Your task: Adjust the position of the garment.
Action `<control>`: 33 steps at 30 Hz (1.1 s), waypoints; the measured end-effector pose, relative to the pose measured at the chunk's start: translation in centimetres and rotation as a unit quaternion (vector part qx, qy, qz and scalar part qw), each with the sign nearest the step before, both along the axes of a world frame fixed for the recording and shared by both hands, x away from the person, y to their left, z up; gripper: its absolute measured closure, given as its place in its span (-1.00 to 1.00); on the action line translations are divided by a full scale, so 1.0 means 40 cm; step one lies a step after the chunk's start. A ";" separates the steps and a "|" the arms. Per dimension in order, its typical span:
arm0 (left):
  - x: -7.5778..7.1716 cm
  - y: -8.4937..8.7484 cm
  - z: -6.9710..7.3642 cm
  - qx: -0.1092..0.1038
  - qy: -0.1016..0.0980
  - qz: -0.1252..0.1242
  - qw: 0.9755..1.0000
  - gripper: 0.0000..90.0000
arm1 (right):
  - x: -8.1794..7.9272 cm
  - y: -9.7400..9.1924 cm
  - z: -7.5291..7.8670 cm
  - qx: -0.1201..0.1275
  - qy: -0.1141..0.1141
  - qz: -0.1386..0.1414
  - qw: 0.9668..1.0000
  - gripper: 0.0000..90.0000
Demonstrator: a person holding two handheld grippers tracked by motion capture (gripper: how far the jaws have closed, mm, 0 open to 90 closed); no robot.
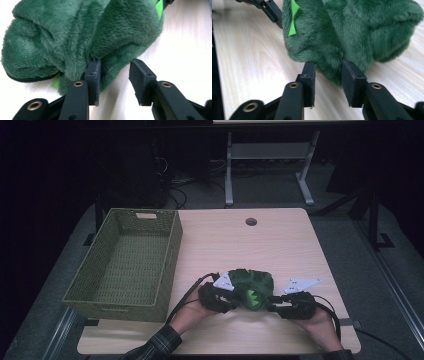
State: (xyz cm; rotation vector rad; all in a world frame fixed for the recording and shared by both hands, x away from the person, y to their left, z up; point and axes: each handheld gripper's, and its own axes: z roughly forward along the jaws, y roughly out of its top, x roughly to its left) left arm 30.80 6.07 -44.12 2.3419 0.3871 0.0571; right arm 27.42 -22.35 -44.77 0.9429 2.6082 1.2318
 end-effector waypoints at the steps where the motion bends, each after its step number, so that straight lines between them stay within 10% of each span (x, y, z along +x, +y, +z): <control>1: -0.005 0.004 0.003 0.000 0.001 0.000 1.000 0.29 | -0.004 -0.004 0.002 -0.001 0.002 0.001 1.000 0.38; 8: -0.026 0.031 0.021 -0.013 0.007 0.005 1.000 0.31 | -0.009 -0.018 0.020 0.015 -0.002 0.001 1.000 0.68; 17: -0.039 0.013 0.032 -0.031 0.032 -0.012 0.999 0.99 | 0.044 -0.019 0.073 0.022 -0.024 -0.011 0.999 0.99; 33: -0.035 -0.083 -0.001 -0.018 0.047 -0.021 0.998 0.99 | 0.249 0.022 0.119 0.025 -0.014 -0.032 0.999 0.99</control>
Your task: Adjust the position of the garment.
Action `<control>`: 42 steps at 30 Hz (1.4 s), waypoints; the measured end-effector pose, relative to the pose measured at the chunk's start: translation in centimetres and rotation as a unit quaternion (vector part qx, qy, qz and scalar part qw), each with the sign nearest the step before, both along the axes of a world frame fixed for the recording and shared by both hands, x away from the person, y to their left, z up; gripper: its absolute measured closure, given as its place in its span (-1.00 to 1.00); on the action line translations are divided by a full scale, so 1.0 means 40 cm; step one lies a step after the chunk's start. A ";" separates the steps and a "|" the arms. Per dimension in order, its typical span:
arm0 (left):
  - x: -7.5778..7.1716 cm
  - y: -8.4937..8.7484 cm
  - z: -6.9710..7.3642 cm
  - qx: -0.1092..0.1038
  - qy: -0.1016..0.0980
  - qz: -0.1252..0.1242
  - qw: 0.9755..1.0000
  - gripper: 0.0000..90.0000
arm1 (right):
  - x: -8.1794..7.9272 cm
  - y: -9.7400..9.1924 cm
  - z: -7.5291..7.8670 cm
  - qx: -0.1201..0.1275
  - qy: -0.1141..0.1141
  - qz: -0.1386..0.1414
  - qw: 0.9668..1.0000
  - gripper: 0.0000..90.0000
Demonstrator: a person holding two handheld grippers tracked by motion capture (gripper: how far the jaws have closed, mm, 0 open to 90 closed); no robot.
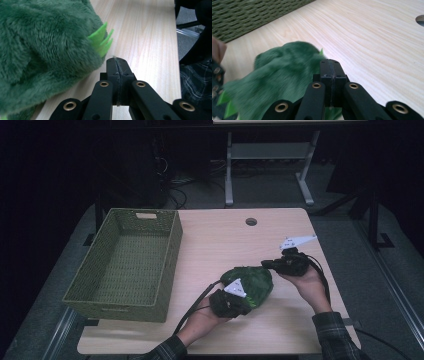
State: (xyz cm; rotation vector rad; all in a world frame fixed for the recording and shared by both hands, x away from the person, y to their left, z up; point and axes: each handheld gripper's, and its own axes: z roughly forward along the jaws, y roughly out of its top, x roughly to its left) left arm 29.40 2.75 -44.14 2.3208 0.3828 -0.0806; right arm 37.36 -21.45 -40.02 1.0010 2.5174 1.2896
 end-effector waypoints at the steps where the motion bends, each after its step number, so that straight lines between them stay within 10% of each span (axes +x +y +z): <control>1: 0.004 -0.001 -0.002 0.000 0.000 0.000 1.000 0.99 | 0.015 0.007 -0.002 -0.001 0.001 0.001 1.000 1.00; 17: 0.051 -0.029 -0.048 0.024 0.003 0.018 1.000 0.99 | 0.150 0.081 -0.097 -0.049 0.075 0.041 0.995 1.00; 42: 0.079 0.041 -0.048 0.054 -0.004 0.020 0.998 0.99 | 0.028 0.017 -0.116 -0.031 0.082 0.061 0.994 1.00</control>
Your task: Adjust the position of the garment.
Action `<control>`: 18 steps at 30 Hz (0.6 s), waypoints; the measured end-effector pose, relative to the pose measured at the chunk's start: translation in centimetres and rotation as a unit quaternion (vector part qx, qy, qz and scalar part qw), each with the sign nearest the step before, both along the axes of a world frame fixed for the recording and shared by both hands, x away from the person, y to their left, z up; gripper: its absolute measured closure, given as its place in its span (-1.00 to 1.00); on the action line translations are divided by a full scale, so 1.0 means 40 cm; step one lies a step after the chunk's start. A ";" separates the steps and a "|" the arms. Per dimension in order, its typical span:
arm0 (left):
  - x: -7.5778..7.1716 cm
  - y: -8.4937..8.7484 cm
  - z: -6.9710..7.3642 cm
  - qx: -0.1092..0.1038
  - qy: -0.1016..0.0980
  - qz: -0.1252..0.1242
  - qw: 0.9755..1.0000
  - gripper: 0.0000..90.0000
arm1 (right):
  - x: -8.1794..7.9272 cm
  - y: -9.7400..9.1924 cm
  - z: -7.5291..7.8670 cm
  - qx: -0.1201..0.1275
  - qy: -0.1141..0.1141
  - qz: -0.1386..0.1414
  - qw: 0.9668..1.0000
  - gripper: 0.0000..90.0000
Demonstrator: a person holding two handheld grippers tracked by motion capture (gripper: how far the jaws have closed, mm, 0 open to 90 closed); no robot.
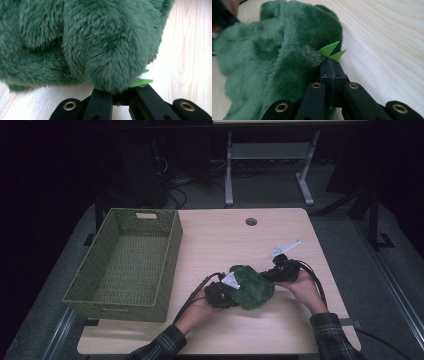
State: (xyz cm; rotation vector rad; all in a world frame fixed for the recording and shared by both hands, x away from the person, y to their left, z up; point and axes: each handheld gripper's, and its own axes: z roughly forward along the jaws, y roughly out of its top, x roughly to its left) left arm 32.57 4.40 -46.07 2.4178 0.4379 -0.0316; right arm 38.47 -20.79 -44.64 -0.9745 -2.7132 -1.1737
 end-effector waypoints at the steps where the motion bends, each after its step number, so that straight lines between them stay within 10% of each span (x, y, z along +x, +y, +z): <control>1: 0.000 0.002 0.000 0.001 -0.002 0.000 1.000 0.99 | -0.006 -0.001 -0.001 0.001 0.003 0.001 1.000 1.00; 18: 0.015 0.046 0.015 0.003 -0.010 0.013 1.000 0.99 | -0.132 0.000 -0.002 -0.018 0.002 0.025 1.000 1.00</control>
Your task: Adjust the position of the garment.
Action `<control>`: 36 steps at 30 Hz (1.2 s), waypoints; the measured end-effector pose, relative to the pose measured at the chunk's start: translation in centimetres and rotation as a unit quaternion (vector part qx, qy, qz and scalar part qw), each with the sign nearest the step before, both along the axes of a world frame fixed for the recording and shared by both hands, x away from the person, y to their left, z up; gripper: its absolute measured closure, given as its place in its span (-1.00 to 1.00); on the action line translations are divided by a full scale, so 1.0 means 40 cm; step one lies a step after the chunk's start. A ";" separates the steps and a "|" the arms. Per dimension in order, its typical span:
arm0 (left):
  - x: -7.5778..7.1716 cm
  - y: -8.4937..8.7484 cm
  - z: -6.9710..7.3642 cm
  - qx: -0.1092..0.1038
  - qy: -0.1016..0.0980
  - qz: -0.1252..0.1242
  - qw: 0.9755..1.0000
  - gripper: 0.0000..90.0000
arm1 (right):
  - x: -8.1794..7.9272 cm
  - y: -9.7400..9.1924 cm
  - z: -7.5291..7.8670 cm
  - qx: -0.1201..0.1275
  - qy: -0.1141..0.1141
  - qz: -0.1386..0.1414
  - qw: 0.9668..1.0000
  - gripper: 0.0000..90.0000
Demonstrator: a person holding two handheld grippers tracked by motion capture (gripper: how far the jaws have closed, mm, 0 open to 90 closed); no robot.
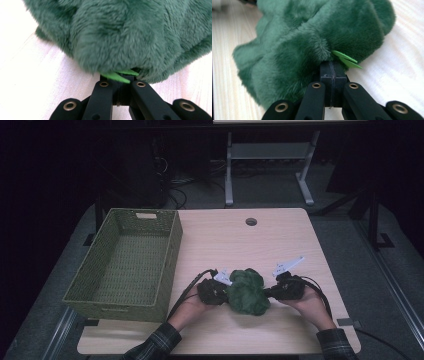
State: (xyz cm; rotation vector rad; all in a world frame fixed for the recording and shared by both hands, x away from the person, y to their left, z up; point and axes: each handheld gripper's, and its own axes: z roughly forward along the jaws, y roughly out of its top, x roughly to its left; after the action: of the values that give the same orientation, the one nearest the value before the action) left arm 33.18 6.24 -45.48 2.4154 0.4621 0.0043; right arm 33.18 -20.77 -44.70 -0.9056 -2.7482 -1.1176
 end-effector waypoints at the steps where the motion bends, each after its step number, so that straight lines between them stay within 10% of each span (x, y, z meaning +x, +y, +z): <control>1: 0.000 0.000 -0.001 0.001 0.000 0.001 1.000 0.99 | -0.005 -0.001 -0.001 0.001 -0.005 0.002 1.000 1.00; 9: -0.001 0.013 0.008 0.005 -0.002 0.000 1.000 0.93 | -0.037 -0.034 0.006 0.010 -0.039 -0.039 0.998 0.81; 20: -0.022 0.051 0.037 0.023 -0.002 -0.007 1.000 0.36 | -0.086 -0.147 -0.035 0.002 -0.075 -0.153 0.985 0.00; 36: -0.024 0.051 0.088 0.020 -0.020 -0.024 0.999 -0.48 | -0.087 -0.187 -0.089 -0.033 -0.116 -0.200 0.972 -0.72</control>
State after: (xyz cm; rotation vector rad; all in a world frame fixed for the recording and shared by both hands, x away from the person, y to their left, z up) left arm 32.20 8.27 -41.94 2.4602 0.3902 0.0405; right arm 29.71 -28.26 -48.26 -1.4790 -2.8782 -1.2622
